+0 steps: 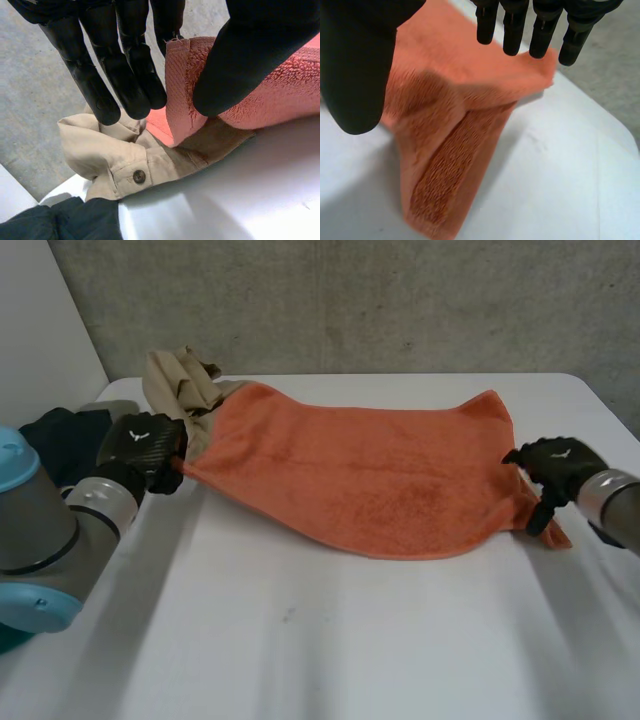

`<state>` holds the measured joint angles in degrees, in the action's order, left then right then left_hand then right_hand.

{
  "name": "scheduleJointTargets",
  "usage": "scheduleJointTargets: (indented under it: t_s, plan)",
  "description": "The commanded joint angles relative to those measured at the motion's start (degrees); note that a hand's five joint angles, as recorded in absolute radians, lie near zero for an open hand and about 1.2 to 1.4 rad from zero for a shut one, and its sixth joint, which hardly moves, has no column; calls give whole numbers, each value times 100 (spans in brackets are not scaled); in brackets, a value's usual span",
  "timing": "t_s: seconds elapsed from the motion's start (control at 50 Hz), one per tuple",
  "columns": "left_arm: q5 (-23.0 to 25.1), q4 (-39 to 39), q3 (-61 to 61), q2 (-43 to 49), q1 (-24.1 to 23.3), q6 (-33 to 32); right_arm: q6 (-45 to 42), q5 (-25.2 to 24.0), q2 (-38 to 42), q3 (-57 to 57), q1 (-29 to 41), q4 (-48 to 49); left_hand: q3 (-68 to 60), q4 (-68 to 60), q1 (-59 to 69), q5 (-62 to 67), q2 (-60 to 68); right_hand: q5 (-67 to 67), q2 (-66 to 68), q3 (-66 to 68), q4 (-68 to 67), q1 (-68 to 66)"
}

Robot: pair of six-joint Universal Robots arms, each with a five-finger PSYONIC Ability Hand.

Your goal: Fold the laundry.

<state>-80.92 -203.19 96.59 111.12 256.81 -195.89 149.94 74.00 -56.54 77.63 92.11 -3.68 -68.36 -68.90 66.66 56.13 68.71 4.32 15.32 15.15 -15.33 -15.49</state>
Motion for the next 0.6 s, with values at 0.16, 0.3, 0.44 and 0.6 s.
scheduleJointTargets:
  t_s: [0.16,0.3,0.44,0.6]
  plan:
    - [270,42,238,-627,168,332,1064,-1230,-920,832,-1221,-362,-1164,-1110,1334,1387,1129,1265,1165,1182,-1165,-1149]
    - [287,51,238,-636,168,394,1634,-1283,-630,1061,-1397,113,-1164,-1110,1334,1387,1129,2274,2174,2192,-2174,-2158]
    - [287,51,238,-636,133,403,2136,-1274,-121,859,-1213,245,-1164,-1110,1334,1387,1129,2478,2378,2395,-2378,-2362]
    - [287,77,211,-636,133,403,2215,-1029,345,507,-800,219,-1164,-1110,1334,1387,1129,2444,2344,2362,-2344,-2328]
